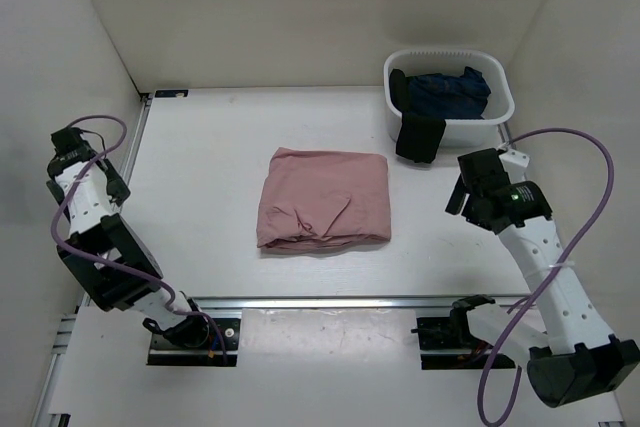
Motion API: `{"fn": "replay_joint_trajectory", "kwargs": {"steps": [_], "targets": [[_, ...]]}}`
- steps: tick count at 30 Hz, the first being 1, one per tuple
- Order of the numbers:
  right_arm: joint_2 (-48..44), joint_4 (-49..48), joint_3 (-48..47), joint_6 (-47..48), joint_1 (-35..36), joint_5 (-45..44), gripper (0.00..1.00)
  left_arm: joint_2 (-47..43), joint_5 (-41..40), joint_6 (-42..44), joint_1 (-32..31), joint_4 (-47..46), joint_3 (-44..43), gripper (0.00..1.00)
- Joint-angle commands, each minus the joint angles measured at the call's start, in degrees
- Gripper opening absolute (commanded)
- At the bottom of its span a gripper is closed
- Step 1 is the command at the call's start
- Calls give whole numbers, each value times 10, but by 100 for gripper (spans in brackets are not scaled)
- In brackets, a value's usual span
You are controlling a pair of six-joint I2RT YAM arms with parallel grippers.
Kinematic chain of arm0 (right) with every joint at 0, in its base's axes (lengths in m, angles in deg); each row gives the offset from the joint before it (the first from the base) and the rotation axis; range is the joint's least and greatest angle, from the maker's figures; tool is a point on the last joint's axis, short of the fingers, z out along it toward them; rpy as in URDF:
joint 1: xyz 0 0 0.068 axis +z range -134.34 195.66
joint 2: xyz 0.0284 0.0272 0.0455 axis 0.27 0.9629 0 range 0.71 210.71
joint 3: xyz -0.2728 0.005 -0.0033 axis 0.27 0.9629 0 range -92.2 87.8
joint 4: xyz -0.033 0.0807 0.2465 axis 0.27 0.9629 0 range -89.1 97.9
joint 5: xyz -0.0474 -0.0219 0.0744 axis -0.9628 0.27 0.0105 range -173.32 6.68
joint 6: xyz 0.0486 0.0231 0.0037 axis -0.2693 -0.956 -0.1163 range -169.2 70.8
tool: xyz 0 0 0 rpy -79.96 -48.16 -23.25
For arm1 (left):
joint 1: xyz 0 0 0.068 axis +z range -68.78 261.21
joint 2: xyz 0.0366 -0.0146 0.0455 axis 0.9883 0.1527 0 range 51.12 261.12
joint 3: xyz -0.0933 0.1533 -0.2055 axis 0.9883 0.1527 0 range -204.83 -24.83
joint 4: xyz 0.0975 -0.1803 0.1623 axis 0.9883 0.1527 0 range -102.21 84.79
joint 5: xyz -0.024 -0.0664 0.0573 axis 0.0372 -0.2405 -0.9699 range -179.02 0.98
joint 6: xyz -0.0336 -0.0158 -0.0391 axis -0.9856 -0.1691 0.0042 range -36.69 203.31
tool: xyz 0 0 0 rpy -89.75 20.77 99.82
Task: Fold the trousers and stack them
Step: Fold the trousers
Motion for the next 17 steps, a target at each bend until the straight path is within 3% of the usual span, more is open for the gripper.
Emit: {"fn": "replay_joint_trajectory", "kwargs": {"steps": [1, 10, 17], "targets": [[15, 17, -21, 4, -2, -21, 99, -22, 51, -1, -4, 5, -30, 100], [66, 23, -44, -20, -2, -15, 99, -22, 56, -1, -4, 5, -19, 100], [38, -16, -27, -8, -2, -8, 99, -27, 74, -1, -4, 10, -25, 100]]}}
